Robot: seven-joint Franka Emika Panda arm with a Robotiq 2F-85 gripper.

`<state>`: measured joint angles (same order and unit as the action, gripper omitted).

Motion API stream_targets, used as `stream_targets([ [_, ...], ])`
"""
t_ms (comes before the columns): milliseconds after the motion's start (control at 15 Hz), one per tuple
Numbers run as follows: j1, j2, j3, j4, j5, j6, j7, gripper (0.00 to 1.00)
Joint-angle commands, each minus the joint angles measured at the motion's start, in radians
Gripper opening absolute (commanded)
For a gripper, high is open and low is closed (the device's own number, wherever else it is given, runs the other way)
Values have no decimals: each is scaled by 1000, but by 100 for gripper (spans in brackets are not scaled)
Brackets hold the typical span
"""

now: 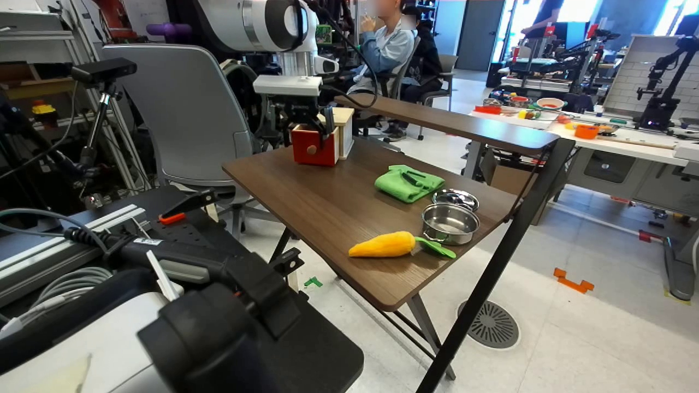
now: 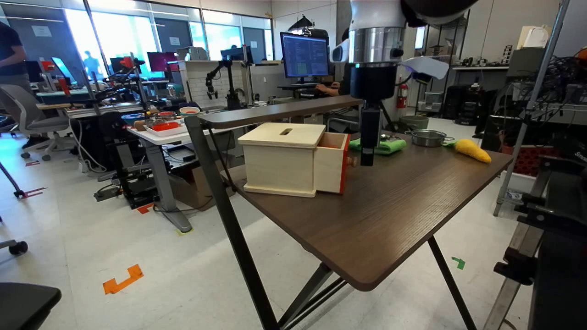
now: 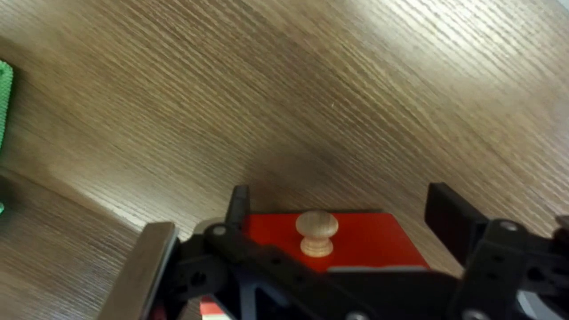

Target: Close the drawer

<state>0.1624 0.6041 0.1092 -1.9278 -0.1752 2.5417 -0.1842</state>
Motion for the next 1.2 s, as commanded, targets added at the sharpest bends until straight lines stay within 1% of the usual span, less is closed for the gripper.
stream_targets([
  [0, 43, 41, -32, 60, -40, 29, 60, 100],
  [333, 58, 66, -55, 89, -40, 81, 110, 100],
  [733, 67, 94, -75, 131, -47, 77, 127, 100],
  [1133, 72, 127, -71, 196, -41, 66, 120, 100],
])
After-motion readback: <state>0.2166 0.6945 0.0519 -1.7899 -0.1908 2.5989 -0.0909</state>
